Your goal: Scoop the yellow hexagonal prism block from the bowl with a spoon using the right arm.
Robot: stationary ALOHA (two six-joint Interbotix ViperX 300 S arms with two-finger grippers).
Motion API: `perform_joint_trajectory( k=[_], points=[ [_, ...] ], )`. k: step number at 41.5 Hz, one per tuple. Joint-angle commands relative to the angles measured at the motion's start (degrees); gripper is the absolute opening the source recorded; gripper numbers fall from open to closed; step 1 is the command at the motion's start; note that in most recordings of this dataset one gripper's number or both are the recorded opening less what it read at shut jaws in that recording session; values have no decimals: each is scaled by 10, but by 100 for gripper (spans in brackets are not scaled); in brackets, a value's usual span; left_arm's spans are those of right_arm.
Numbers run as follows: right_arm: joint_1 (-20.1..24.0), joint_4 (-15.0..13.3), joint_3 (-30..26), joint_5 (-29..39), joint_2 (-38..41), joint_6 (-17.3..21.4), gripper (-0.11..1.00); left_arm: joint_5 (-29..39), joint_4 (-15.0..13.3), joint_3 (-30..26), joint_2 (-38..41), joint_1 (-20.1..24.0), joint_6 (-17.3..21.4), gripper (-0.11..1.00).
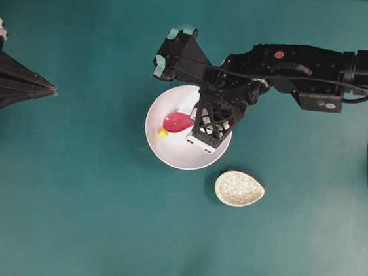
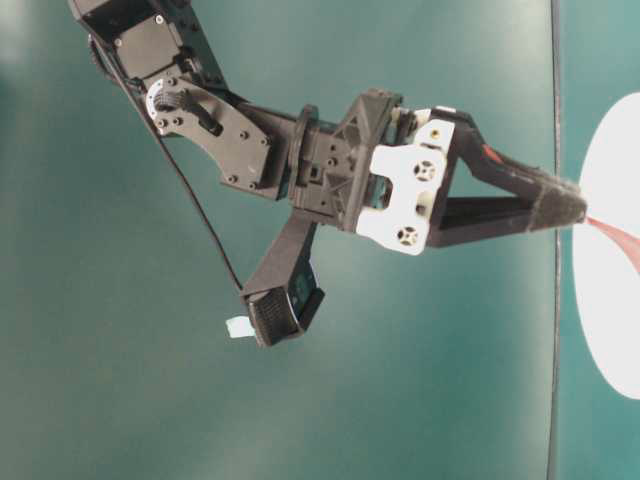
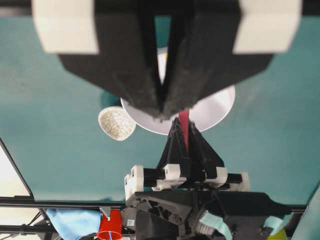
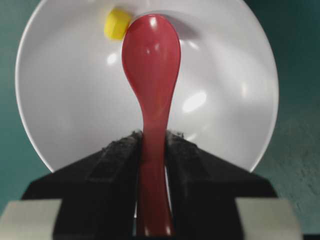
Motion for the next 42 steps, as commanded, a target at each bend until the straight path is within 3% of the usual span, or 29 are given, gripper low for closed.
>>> perform_joint_trajectory(
  k=[1,24,42],
  points=[
    [2,2,-14,-11,-10,1,23,1,1,-17,3,1,-1,2],
    [-1,-16,-38,10,-73,5,22,3,1,-17,3,1,-1,2],
    [-2,-20,-36,89,-125,23,22,3,1,-17,3,1,-1,2]
  ],
)
